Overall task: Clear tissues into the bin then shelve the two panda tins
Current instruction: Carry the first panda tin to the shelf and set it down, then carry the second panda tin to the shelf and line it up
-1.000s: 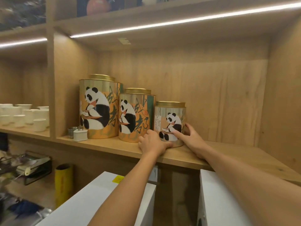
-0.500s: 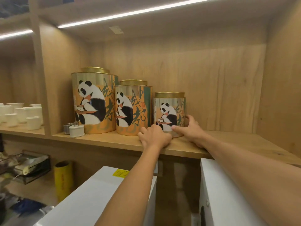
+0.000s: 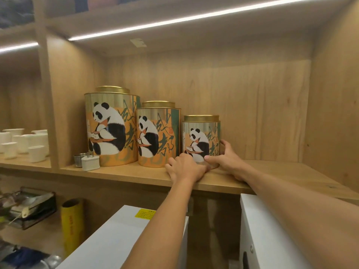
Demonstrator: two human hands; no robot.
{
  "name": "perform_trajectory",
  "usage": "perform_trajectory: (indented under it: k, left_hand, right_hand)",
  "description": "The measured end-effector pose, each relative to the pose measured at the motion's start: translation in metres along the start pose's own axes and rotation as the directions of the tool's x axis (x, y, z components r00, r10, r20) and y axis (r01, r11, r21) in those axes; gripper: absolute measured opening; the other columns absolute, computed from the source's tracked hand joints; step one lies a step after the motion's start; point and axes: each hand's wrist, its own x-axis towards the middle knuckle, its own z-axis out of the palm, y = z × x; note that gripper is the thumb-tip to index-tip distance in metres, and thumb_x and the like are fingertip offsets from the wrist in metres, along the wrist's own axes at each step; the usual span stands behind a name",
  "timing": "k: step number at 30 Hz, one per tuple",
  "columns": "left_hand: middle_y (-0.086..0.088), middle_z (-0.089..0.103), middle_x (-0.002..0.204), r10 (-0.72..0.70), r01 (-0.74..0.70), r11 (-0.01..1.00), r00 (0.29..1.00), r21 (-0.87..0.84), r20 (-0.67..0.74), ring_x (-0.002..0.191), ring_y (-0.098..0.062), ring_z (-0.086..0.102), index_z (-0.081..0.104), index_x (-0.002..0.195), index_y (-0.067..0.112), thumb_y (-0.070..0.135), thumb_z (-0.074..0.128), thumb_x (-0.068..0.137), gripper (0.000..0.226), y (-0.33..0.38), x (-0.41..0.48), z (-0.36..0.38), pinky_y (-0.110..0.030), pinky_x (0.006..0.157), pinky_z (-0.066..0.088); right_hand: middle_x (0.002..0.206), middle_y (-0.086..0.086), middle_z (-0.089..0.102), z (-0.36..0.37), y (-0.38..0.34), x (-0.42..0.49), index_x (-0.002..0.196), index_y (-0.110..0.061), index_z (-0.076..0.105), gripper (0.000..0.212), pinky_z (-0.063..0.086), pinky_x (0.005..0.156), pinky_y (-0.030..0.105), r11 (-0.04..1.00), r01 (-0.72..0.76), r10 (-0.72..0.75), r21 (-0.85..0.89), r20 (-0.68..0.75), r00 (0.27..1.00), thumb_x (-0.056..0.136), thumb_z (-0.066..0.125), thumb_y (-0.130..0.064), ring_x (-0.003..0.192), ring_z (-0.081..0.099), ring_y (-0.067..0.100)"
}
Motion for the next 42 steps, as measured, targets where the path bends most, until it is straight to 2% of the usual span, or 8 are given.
perform_trajectory:
  k: [8, 12, 17, 19, 23, 32, 37, 42]
  left_hand:
    - [-0.012, 0.06, 0.128, 0.065, -0.069, 0.997, 0.994, 0.047, 0.084, 0.118, -0.032, 0.047, 0.053, 0.126, 0.01, 0.076, 0.052, 0.079, 0.081, -0.017, -0.021, -0.018, -0.043, 0.095, 0.041]
    - [-0.01, 0.066, 0.118, 0.202, -0.204, 0.979, 0.959, -0.012, 0.198, 0.107, -0.028, 0.057, 0.06, 0.115, 0.017, 0.048, 0.058, 0.093, 0.038, -0.038, -0.058, -0.061, -0.044, 0.093, 0.051]
    - [0.003, 0.068, 0.089, 0.338, -0.352, 0.915, 0.936, 0.197, 0.1, 0.079, -0.014, 0.062, 0.065, 0.094, 0.024, 0.045, 0.053, 0.097, 0.025, -0.051, -0.152, -0.167, -0.031, 0.071, 0.054]
    - [0.012, 0.061, 0.072, 0.404, -0.39, 0.894, 0.915, 0.22, -0.02, 0.066, -0.005, 0.058, 0.06, 0.08, 0.031, 0.047, 0.048, 0.096, 0.026, -0.075, -0.222, -0.205, -0.023, 0.057, 0.047]
    - [0.017, 0.049, 0.056, 0.338, -0.262, 0.891, 0.928, 0.37, -0.157, 0.055, 0.0, 0.051, 0.046, 0.066, 0.039, 0.06, 0.037, 0.089, 0.032, -0.138, -0.377, -0.268, -0.022, 0.047, 0.043]
    - [0.011, 0.055, 0.068, -0.206, 0.249, 0.766, 0.968, 0.592, -0.141, 0.066, -0.015, 0.057, 0.063, 0.079, 0.029, 0.041, 0.054, 0.094, 0.022, -0.22, -0.677, -0.311, -0.033, 0.058, 0.043]
    - [0.006, 0.069, 0.095, -0.598, 0.628, 0.57, 0.759, 0.529, -0.256, 0.092, -0.019, 0.064, 0.07, 0.095, 0.026, 0.039, 0.059, 0.093, 0.017, -0.259, -0.864, -0.308, -0.04, 0.083, 0.05]
    - [0.009, 0.058, 0.129, -0.898, 0.922, 0.142, 0.274, 0.361, -0.344, 0.126, -0.017, 0.048, 0.059, 0.123, 0.034, 0.047, 0.048, 0.097, 0.031, -0.277, -1.048, -0.304, -0.042, 0.112, 0.028]
  right_hand:
    - [0.157, 0.012, 0.032, -0.008, -0.017, -0.056, 0.152, -0.013, 0.025, 0.082, 0.035, 0.112, 0.048, 0.981, -0.046, 0.031, -0.187, -0.085, 0.996, 0.087, 0.07, -0.037, 0.14, 0.034, 0.031]
    - [0.112, 0.007, 0.064, -0.023, -0.038, -0.108, 0.117, -0.014, 0.062, 0.037, 0.049, 0.091, 0.036, 0.98, -0.047, 0.057, -0.194, 0.048, 0.997, 0.096, 0.054, -0.043, 0.097, 0.059, 0.017]
    - [0.072, 0.002, 0.061, -0.022, -0.107, -0.19, 0.076, -0.018, 0.063, 0.041, 0.053, 0.07, 0.031, 0.837, 0.283, -0.158, -0.468, 0.288, 0.944, 0.099, 0.045, -0.045, 0.069, 0.059, 0.016]
    - [0.063, 0.0, 0.058, -0.014, -0.134, -0.233, 0.068, -0.018, 0.06, 0.042, 0.052, 0.063, 0.033, 0.61, 0.522, -0.38, -0.596, 0.358, 0.853, 0.097, 0.044, -0.043, 0.062, 0.058, 0.017]
    - [0.047, -0.006, 0.043, 0.005, -0.163, -0.34, 0.051, -0.023, 0.036, 0.044, 0.03, 0.044, 0.025, 0.359, 0.82, -0.72, -0.446, 0.427, 0.548, 0.091, 0.043, -0.039, 0.044, 0.042, 0.009]
    - [0.062, -0.007, 0.048, 0.154, -0.085, -0.581, 0.068, -0.023, 0.048, 0.041, 0.046, 0.056, 0.039, 0.518, 0.848, -0.67, 0.108, 0.668, 0.324, 0.095, 0.043, -0.052, 0.063, 0.053, 0.015]
    - [0.112, -0.013, 0.063, 0.253, -0.046, -0.741, 0.116, -0.035, 0.06, 0.042, 0.05, 0.087, 0.03, 0.572, 0.688, -0.586, 0.446, 0.809, -0.037, 0.092, 0.039, -0.062, 0.104, 0.058, 0.009]
    - [0.124, -0.015, 0.061, 0.332, -0.042, -0.91, 0.124, -0.037, 0.056, 0.04, 0.047, 0.093, 0.031, 0.44, 0.612, -0.515, 0.657, 0.743, -0.428, 0.095, 0.039, -0.058, 0.113, 0.057, 0.009]
